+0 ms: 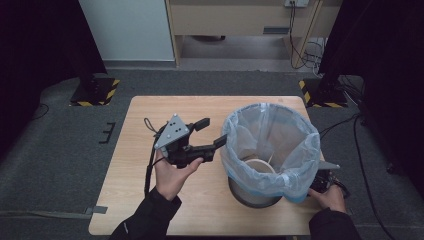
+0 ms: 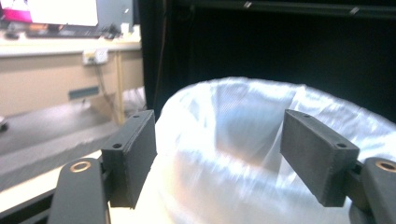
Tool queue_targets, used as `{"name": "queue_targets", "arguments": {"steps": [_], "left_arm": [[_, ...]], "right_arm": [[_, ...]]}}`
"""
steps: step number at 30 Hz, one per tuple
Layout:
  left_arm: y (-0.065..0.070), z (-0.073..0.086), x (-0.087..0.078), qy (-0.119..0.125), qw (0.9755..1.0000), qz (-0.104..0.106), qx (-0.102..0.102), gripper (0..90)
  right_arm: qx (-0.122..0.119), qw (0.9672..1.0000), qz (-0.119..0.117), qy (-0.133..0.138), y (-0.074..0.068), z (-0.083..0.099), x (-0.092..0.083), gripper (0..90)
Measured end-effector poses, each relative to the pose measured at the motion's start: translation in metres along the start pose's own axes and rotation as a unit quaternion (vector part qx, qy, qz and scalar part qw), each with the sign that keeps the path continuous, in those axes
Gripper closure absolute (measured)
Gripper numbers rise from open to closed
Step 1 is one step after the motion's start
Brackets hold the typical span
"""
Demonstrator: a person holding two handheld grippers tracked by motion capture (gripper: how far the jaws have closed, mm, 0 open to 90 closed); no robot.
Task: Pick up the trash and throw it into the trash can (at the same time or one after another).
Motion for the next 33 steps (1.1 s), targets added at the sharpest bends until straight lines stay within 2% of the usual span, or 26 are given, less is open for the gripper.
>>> {"name": "queue_targets", "arguments": {"steps": [4,8,13,17,18,19,21,22,24,25,27,29,30,31,33], "left_arm": [[-0.017,0.020,-0.013,-0.023,0.9995,-0.023,-0.004,24.4],[-0.034,0.048,-0.022,-0.058,0.9971,-0.047,-0.013,23.7],[-0.054,0.085,-0.030,-0.102,0.9917,-0.072,-0.028,22.7],[-0.072,0.117,-0.036,-0.139,0.9850,-0.090,-0.048,21.3],[-0.077,0.126,-0.038,-0.151,0.9824,-0.097,-0.051,21.1],[-0.086,0.139,-0.041,-0.172,0.9773,-0.109,-0.058,20.6],[-0.095,0.153,-0.044,-0.195,0.9708,-0.122,-0.067,20.1],[-0.102,0.162,-0.048,-0.210,0.9656,-0.134,-0.074,20.1],[-0.113,0.174,-0.052,-0.222,0.9601,-0.149,-0.082,20.0],[-0.120,0.182,-0.055,-0.237,0.9548,-0.158,-0.085,19.5],[-0.131,0.192,-0.060,-0.259,0.9469,-0.172,-0.082,18.8],[-0.145,0.202,-0.066,-0.283,0.9364,-0.195,-0.072,18.8],[-0.150,0.205,-0.069,-0.291,0.9320,-0.204,-0.072,18.7],[-0.154,0.205,-0.071,-0.294,0.9300,-0.209,-0.072,18.7],[-0.163,0.205,-0.076,-0.290,0.9280,-0.222,-0.073,15.8]], "right_arm": [[0.000,1.0000,0.000,0.000,0.000,0.000,0.000,1.5],[0.000,1.0000,0.000,0.000,0.000,0.000,0.000,1.5],[0.000,1.0000,0.000,0.000,0.000,0.000,0.000,1.5],[0.000,1.0000,0.000,0.000,0.000,0.000,0.000,1.5],[0.000,1.0000,0.000,0.000,0.000,0.000,0.000,1.5],[0.000,1.0000,0.000,0.000,0.000,0.000,0.000,1.5],[0.002,1.0000,-0.001,-0.001,0.000,0.000,0.000,1.5],[0.000,1.0000,0.000,0.000,0.000,0.000,0.000,1.5],[0.002,1.0000,0.000,-0.001,0.000,0.000,0.000,1.5],[0.002,1.0000,-0.001,-0.001,0.000,0.000,0.000,1.5],[0.001,1.0000,0.000,-0.001,0.000,0.000,0.000,1.5],[0.001,1.0000,0.001,0.000,0.000,0.000,0.000,1.5],[-0.001,1.0000,0.001,0.001,0.000,0.000,0.000,1.5],[-0.001,1.0000,0.001,0.001,0.000,0.000,0.000,1.5],[-0.001,1.0000,0.001,0.001,0.000,0.000,0.000,1.4]]}}
Point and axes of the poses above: each handheld gripper's, and its own axes: x roughly forward along the jaws, z roughly out of its underside, y roughly to its right, the point moved 7 cm from there along x, roughly forward along the jaws, and after that the axes turned 13 degrees about -x, right-handed, at the moved point
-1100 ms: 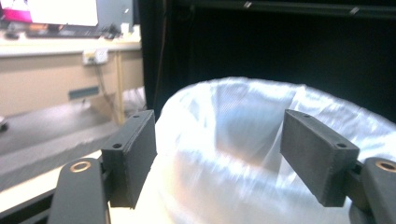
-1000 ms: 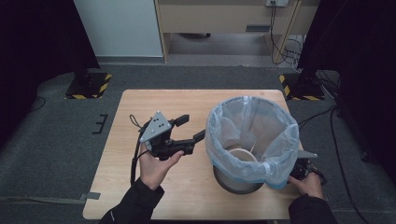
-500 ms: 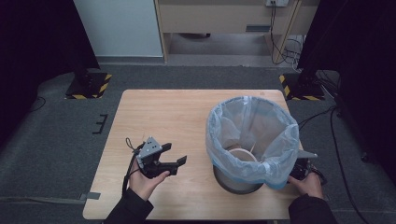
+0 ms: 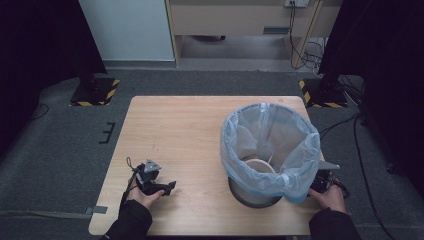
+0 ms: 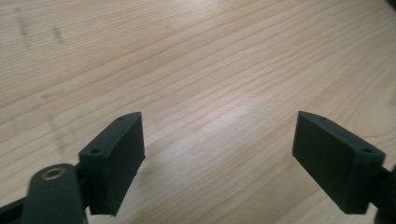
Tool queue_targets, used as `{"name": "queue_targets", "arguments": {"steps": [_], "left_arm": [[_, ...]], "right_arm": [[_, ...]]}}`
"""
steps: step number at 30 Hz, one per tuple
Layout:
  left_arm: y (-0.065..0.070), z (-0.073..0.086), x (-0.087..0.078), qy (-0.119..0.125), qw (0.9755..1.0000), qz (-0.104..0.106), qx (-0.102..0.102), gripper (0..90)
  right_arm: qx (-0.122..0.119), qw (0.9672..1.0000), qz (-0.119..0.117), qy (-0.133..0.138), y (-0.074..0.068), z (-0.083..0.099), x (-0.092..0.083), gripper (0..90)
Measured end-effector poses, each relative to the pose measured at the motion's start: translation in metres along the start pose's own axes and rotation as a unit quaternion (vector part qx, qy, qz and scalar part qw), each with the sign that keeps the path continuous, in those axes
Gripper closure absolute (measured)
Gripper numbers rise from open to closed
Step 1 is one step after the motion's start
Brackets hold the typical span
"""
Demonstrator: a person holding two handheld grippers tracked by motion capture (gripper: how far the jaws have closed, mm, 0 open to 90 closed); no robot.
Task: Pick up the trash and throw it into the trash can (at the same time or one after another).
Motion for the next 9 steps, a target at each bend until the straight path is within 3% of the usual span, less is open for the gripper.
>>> {"name": "queue_targets", "arguments": {"steps": [6,9], "left_arm": [[-0.021,0.010,0.000,-0.032,0.9993,-0.021,-0.005,14.2],[-0.026,0.010,-0.002,-0.030,0.9993,-0.022,-0.006,14.3]], "right_arm": [[0.000,1.0000,-0.002,-0.001,-0.001,0.000,0.000,0.9],[-0.002,1.0000,-0.002,-0.001,-0.001,0.000,0.000,0.9]]}}
Point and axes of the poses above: each handheld gripper's, and its own axes: x roughly forward along the jaws, z roughly out of its underside, y roughly to its right, the point moved 7 cm from there along x, roughly forward along the jaws, and after that the axes turned 13 degrees about -x, right-handed, at the moved point
